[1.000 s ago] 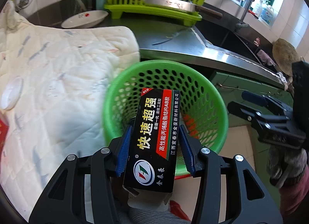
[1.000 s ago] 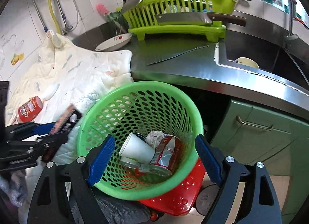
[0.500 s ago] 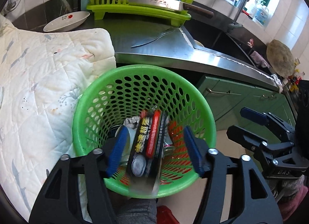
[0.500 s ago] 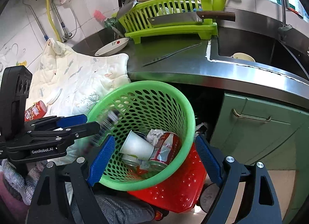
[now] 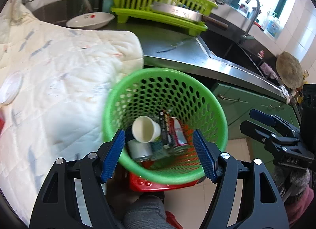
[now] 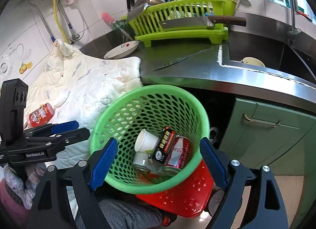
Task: Collect trash
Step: 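Drop the Coca-Cola can into the green basket with the right gripper while the left drops the glue box, then move both open grippers back over the red bottle on the mat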
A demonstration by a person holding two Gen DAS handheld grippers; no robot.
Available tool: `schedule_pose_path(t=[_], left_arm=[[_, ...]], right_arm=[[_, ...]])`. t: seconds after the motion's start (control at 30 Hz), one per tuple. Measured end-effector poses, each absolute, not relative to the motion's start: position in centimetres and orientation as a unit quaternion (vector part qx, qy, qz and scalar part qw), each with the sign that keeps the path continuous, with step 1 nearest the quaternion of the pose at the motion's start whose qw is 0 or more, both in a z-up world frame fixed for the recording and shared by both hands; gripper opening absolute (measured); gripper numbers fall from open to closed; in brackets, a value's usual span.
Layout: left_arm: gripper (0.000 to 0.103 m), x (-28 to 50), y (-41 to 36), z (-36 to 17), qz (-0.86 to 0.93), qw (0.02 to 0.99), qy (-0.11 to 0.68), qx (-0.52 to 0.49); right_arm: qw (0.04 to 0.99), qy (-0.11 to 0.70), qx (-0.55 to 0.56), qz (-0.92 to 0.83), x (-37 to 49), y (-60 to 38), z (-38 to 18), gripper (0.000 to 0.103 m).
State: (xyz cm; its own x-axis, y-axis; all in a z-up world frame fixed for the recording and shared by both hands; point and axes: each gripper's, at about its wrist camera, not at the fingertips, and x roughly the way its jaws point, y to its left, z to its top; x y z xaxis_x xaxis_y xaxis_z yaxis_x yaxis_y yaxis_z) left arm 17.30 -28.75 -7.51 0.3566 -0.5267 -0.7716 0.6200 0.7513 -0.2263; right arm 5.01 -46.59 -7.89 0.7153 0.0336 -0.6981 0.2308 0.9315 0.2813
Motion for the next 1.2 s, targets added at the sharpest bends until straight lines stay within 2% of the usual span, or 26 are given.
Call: schedule_pose_path(t=[1.2], left_arm=[[0.070, 16.5, -0.8, -4.1, -0.152, 0.896, 0.415, -0.040]], right_arm=[[0.910, 0.392, 0.082, 0.103, 15.1, -27.6, -4.0, 0.082]])
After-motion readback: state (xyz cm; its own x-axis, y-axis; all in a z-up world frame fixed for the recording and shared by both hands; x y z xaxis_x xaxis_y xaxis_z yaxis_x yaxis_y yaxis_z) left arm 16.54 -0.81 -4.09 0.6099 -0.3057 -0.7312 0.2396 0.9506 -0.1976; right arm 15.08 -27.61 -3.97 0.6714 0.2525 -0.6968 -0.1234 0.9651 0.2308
